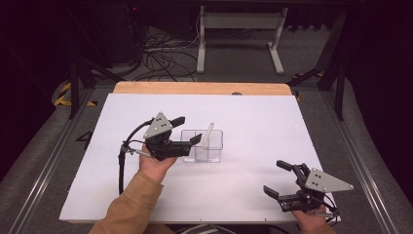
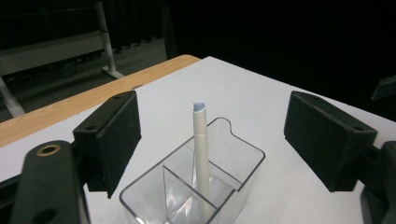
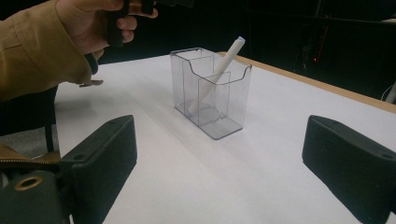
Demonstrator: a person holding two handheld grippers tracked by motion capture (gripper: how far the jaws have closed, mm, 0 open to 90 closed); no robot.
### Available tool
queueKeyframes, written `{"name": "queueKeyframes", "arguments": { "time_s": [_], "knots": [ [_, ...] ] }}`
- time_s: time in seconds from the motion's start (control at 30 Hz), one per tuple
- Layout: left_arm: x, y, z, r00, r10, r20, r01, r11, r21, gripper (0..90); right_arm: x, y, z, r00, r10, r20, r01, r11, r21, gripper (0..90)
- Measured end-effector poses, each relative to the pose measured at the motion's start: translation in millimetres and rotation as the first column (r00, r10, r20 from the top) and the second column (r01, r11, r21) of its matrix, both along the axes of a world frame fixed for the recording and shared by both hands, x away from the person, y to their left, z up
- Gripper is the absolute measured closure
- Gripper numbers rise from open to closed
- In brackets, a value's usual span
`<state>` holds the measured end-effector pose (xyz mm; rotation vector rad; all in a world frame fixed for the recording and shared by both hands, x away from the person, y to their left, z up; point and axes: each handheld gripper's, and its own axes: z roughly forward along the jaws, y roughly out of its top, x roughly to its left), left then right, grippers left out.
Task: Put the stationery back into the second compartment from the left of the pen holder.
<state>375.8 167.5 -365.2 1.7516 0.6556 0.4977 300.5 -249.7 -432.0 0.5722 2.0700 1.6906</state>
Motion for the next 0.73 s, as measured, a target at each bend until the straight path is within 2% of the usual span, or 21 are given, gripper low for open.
{"name": "queueKeyframes", "arguments": {
  "time_s": [0.23,0.4,0.5,0.6,0.73],
  "knots": [
    [-16.3,14.3,2.9,0.9995,-0.026,0.020,0.026,0.9996,0.015,13.4,0.1,-0.1,-0.2,1.0000,-0.005,-0.002,0.005,1.0000,-0.001,10.4],
    [-33.6,30.5,-0.8,0.9988,-0.038,0.032,0.037,0.9990,0.023,10.2,0.6,0.3,-0.9,1.0000,-0.007,-0.005,0.007,1.0000,-0.004,10.2],
    [-49.2,46.1,-9.0,0.9986,-0.046,0.028,0.045,0.9988,0.016,8.1,0.0,-0.1,-0.9,1.0000,-0.008,-0.006,0.008,1.0000,-0.004,10.1],
    [-67.3,63.8,-21.5,0.9990,-0.038,0.023,0.037,0.9988,0.033,6.4,-0.3,-0.8,-1.0,1.0000,-0.009,-0.004,0.009,1.0000,-0.003,10.1],
    [-90.5,90.2,-40.3,0.9996,-0.027,0.009,0.027,0.9996,0.000,5.1,-1.1,-1.4,-1.0,1.0000,-0.008,-0.004,0.008,1.0000,-0.001,10.1]
  ]
}}
